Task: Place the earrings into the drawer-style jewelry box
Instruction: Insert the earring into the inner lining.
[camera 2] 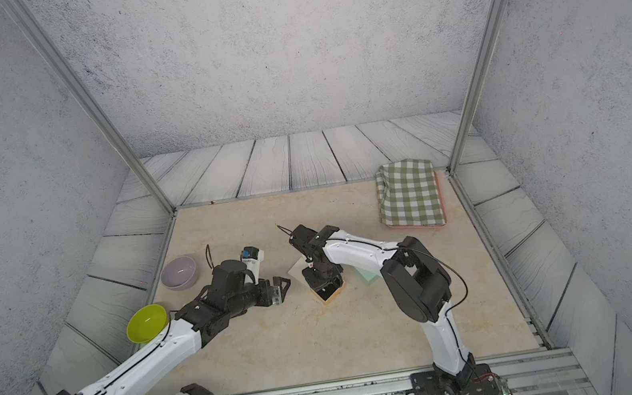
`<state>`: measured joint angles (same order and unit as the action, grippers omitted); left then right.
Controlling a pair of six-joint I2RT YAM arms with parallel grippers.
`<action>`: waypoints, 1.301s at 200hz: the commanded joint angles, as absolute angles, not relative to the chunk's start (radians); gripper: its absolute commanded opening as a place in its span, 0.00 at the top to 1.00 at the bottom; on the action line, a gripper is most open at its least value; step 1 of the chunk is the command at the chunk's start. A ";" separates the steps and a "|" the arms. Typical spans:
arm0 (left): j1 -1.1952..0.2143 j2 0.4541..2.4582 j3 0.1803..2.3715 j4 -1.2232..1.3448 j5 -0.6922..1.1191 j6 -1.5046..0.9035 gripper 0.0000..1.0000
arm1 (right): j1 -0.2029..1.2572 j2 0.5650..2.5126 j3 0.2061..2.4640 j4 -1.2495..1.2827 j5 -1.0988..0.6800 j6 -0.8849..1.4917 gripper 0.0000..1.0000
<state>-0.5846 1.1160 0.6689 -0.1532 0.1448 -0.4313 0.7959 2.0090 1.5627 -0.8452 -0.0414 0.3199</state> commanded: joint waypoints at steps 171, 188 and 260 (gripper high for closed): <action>-0.577 1.088 0.641 -0.132 0.168 -0.437 0.06 | 0.802 2.054 1.605 -0.872 -0.025 0.313 0.93; -0.577 1.087 0.641 -0.131 0.171 -0.439 0.06 | 0.802 2.055 1.607 -0.870 -0.027 0.317 0.93; -0.577 1.083 0.635 -0.124 0.177 -0.442 0.06 | 0.803 2.069 1.608 -0.861 -0.032 0.319 0.93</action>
<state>-0.5846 1.0992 0.6498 -0.1310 0.1696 -0.4351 0.7967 2.0483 1.5829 -0.8558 -0.0414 0.3168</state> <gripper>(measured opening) 0.940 0.091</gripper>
